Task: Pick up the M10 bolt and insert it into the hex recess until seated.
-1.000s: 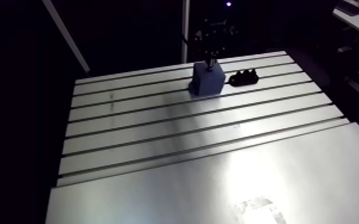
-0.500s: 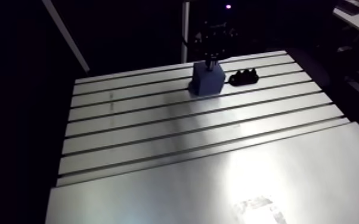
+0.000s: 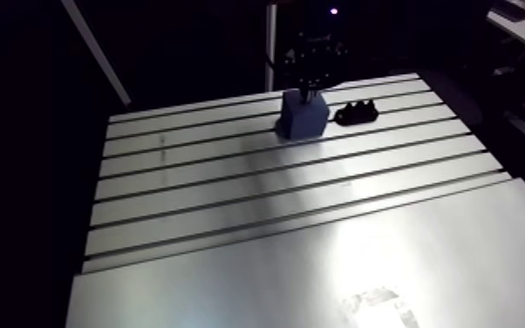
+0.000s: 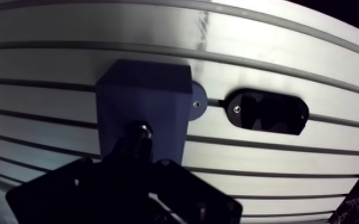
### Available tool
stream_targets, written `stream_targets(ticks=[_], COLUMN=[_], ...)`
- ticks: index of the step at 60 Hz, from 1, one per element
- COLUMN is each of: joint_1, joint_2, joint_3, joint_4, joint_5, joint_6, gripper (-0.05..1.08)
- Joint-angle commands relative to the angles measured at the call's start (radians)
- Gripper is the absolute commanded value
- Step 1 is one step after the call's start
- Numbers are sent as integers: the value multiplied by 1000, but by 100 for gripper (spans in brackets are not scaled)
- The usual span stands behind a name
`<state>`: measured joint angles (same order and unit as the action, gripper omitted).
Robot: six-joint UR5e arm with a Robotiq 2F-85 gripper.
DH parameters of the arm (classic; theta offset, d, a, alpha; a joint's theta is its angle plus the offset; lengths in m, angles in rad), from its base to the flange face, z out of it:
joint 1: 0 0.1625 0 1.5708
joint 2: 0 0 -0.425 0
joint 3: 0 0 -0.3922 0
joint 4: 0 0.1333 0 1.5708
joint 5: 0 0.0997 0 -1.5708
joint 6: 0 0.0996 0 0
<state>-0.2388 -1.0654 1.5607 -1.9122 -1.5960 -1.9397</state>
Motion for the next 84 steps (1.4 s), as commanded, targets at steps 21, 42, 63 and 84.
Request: stream_targets(ticks=[21,42,63,84], joint_1=[-1,-1,0,0], joint_2=[0,9,8,9], joint_3=[0,3,3,5], joint_4=[-1,-21,-21,-21], joint_5=[0,-3,-3,-3], joint_6=[0,0,0,0], gripper=[108,108,108,108])
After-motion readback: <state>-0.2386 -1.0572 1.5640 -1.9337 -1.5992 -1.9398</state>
